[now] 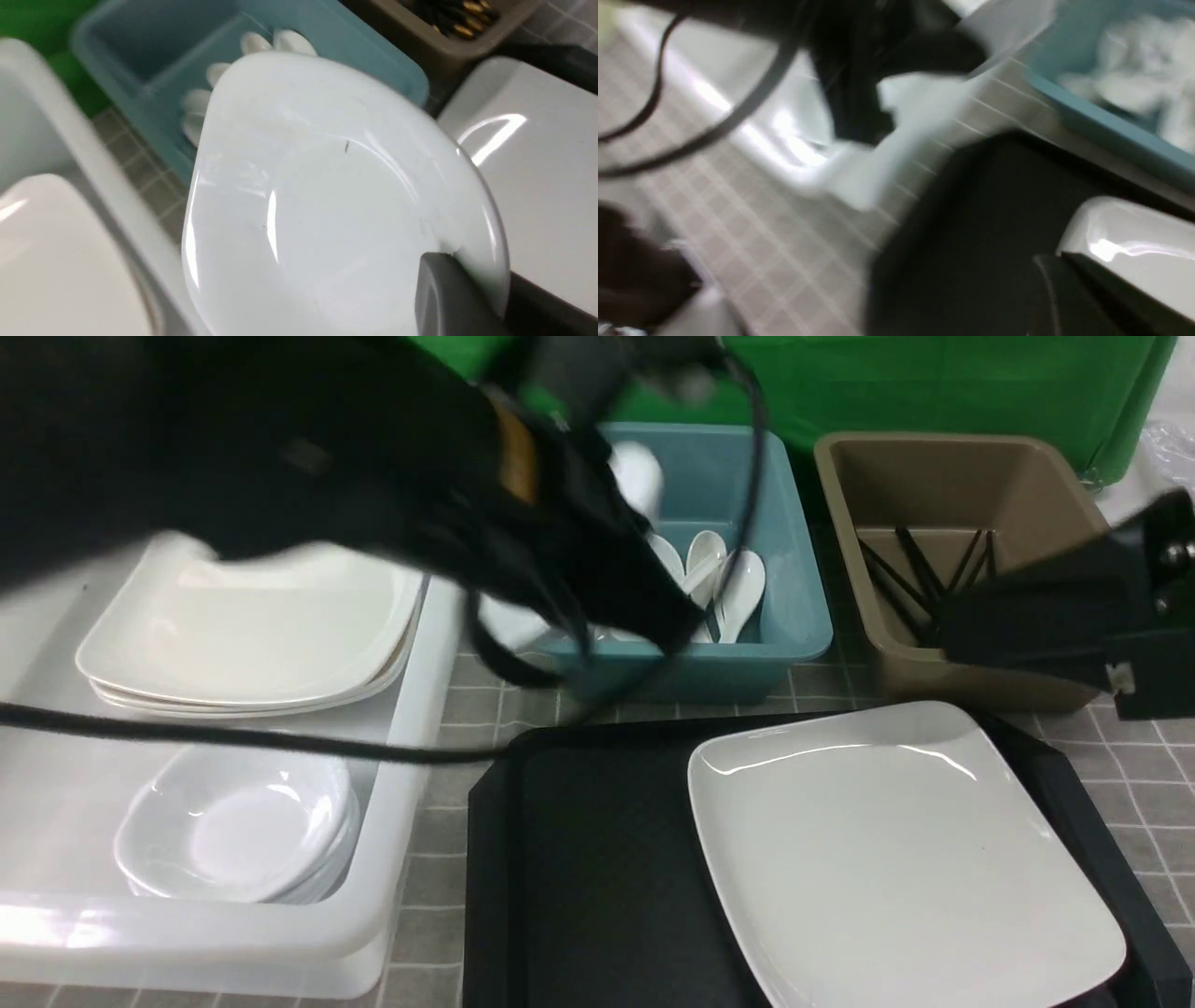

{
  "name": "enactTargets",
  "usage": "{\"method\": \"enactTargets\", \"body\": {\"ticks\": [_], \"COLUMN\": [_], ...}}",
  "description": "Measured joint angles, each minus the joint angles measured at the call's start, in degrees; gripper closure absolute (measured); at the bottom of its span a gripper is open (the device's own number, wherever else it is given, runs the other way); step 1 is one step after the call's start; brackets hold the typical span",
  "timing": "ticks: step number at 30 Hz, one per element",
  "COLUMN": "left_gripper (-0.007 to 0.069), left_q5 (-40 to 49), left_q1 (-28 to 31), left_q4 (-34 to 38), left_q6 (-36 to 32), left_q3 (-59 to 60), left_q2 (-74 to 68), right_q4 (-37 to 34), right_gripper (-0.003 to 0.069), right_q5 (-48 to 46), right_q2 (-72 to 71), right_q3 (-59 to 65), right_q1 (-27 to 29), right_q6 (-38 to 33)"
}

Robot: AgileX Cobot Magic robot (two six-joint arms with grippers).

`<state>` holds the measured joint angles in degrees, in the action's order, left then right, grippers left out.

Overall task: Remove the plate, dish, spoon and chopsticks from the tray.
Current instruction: Use the left arm to put the small plate into the large storage box on the left

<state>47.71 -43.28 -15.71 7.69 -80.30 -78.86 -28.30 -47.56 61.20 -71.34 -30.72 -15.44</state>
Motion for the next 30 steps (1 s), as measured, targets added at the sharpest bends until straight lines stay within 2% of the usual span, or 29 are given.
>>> {"method": "enactTargets", "body": {"ticks": [2,4,8,11,14,18,25,27,30], "left_gripper": [0.0599,0.0599,0.0599,0.0599,0.0599,0.0599,0.0596,0.0575,0.0489], "left_q5": [1.77,6.67,15.96,17.71,15.01,8.28,-1.64,-3.94,-6.31], "left_q1": [1.85,6.37,15.08,19.34,22.53,22.81,22.81,22.81,22.81], "left_q4": [-1.26,-2.03,-2.19,-1.59,0.75,3.1,4.61,5.49,7.6], "left_q6": [0.58,1.63,1.92,1.99,1.76,1.17,0.05,-0.34,-2.22], "left_q3": [-0.24,-0.42,1.12,4.36,11.31,18.79,27.01,28.12,28.95], "left_q2": [1.64,4.27,5.48,5.54,5.54,5.54,5.49,5.49,5.49], "right_q4": [-3.63,-7.25,-8.78,-8.91,-8.91,-8.49,1.57,3.06,4.23], "right_gripper": [0.0638,0.0638,0.0638,0.0638,0.0638,0.0638,0.0638,0.0638,0.0638], "right_q5": [0.21,0.53,1.18,1.63,1.87,1.02,-4.32,-5.18,-5.87], "right_q2": [1.05,4.02,9.67,13.31,18.32,23.11,28.23,28.76,29.16], "right_q3": [-0.52,-1.85,-4.78,-7.27,-11.89,-18.56,-28.93,-29.53,-29.66], "right_q1": [0.0,-0.55,-4.96,-8.92,-13.0,-14.53,-14.6,-14.6,-14.6], "right_q6": [-2.22,-4.28,-6.22,-6.84,-7.13,-7.25,-0.93,-0.12,0.34]}}
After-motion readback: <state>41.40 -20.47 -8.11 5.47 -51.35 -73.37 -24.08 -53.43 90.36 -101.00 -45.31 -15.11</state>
